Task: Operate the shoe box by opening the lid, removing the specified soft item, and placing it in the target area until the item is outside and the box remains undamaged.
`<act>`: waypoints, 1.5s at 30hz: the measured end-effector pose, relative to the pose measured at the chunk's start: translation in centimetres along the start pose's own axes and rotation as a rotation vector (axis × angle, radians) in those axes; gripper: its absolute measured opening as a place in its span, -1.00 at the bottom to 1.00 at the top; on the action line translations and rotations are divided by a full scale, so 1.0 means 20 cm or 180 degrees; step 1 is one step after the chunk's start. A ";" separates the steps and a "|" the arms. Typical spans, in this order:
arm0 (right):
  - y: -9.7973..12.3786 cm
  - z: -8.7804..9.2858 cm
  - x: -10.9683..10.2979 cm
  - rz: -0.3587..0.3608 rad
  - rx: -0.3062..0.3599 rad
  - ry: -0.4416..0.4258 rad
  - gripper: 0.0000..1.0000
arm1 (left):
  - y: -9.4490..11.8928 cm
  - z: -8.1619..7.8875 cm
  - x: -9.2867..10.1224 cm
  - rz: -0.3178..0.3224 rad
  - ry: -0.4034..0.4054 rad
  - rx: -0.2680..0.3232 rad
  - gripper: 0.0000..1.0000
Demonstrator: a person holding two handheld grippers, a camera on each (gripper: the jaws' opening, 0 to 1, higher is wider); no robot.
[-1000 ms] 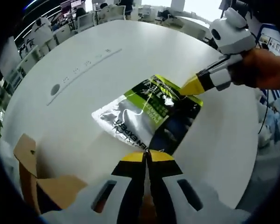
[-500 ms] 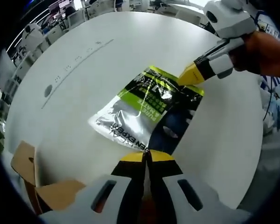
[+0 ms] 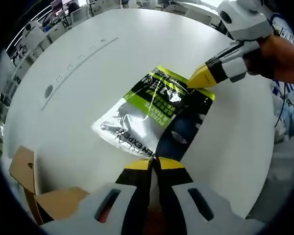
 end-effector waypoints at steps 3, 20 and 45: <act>0.00 0.00 0.00 0.0011 0.0004 0.0016 -1.00 | 0.01 0.00 0.00 0.0007 -0.0008 -0.0027 -0.89; 0.04 0.02 -0.02 0.0025 -0.0064 0.0085 -0.87 | 0.13 -0.02 0.00 0.0055 0.0279 0.0242 -0.86; 0.19 0.00 -0.08 -0.0061 0.0137 0.0172 -0.59 | 0.45 -0.05 0.03 -0.0031 0.0795 0.1159 -0.63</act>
Point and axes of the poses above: the point that each gripper's makers call its tool centre point, and the gripper's own axes: y roughly backward along the fingers, x roughly to its right, z roughly out of its underside, the point moved 7 cm from there along y, roughly backward along the fingers, and after that the axes turned 12 degrees about -y, right-handed, at the moved point
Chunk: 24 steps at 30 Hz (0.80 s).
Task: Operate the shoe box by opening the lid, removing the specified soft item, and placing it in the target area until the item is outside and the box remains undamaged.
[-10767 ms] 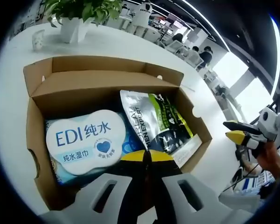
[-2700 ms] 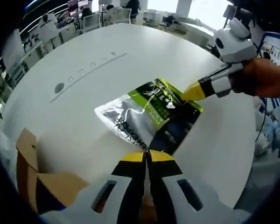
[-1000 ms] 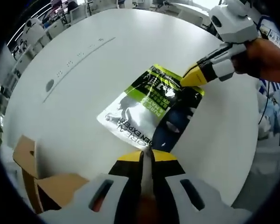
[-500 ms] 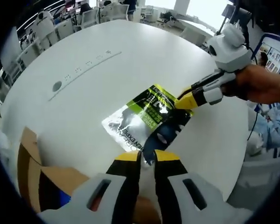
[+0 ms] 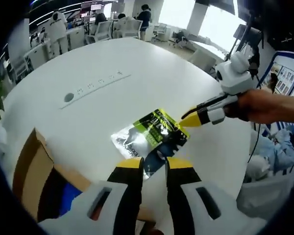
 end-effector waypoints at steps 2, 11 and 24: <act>0.02 -0.01 -0.03 -0.0079 0.0047 0.0038 -0.53 | 0.05 0.00 0.00 -0.0024 0.0061 0.0099 -0.58; 0.09 0.00 -0.16 -0.0387 0.0159 0.0371 -0.35 | 0.32 0.01 0.00 -0.0216 0.0096 0.0566 -0.36; 0.14 0.04 -0.36 -0.1081 0.0356 0.0412 -0.09 | 0.69 0.23 -0.13 -0.0605 0.0317 0.0910 -0.21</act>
Point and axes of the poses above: the point that each gripper's makers call its tool centre point, and the gripper's own axes: y roughly backward along the fingers, x roughly to its right, z roughly out of its underside, the point moved 7 cm from there along y, roughly backward along the fingers, and after that the axes turned 12 degrees about -y, right-handed, at the moved point
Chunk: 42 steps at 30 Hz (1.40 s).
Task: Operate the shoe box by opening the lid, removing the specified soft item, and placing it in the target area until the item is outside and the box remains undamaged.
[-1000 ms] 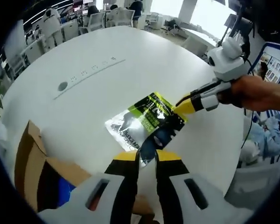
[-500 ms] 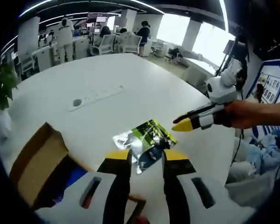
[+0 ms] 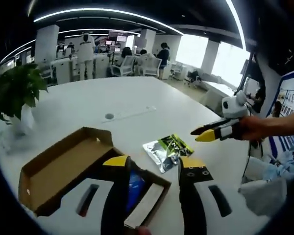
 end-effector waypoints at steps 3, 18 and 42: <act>-0.01 0.01 -0.03 -0.0055 -0.0041 0.0087 -0.08 | 0.07 0.02 -0.02 -0.0064 0.0072 0.0054 -0.16; -0.10 0.05 -0.24 -0.0373 -0.0100 0.0176 0.12 | 0.39 0.27 -0.14 -0.0344 0.0240 0.0082 -0.01; -0.35 0.16 -0.64 -0.0744 -0.0440 0.0576 0.23 | 0.67 0.46 -0.27 -0.0529 0.0335 0.0001 0.12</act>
Point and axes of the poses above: the point that each gripper's makers call its tool centre point, and the gripper's own axes: y roughly backward along the fingers, x roughly to its right, z roughly out of its underside, the point moved 7 cm from there along y, roughly backward along the fingers, and after that the axes turned 12 degrees about -y, right-handed, at the moved point
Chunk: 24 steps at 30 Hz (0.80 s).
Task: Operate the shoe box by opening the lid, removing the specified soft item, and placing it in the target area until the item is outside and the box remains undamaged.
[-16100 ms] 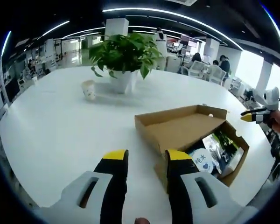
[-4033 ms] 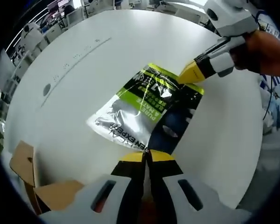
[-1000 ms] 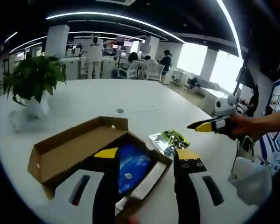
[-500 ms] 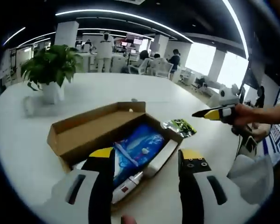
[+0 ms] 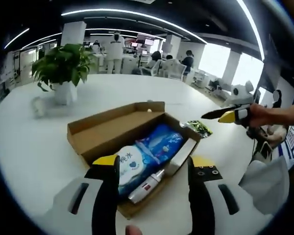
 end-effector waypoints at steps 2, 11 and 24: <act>-0.02 0.00 -0.01 -0.0020 -0.0028 0.0030 0.23 | 0.01 0.01 -0.01 -0.0013 0.0005 -0.0009 0.12; -0.11 -0.02 -0.06 -0.0049 -0.0150 0.0140 0.23 | 0.02 0.03 -0.06 -0.0008 -0.0028 -0.0053 0.12; -0.37 -0.02 -0.17 -0.0078 -0.0636 0.0703 0.24 | -0.04 0.09 -0.15 0.0046 -0.0500 -0.0453 0.12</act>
Point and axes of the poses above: the point that each gripper's makers call its tool centre point, and the gripper's own axes: y roughly backward along the fingers, x roughly to its right, z roughly out of its underside, the point moved 7 cm from there along y, roughly backward along the fingers, and after that the axes turned 12 degrees about -y, right-handed, at the moved point
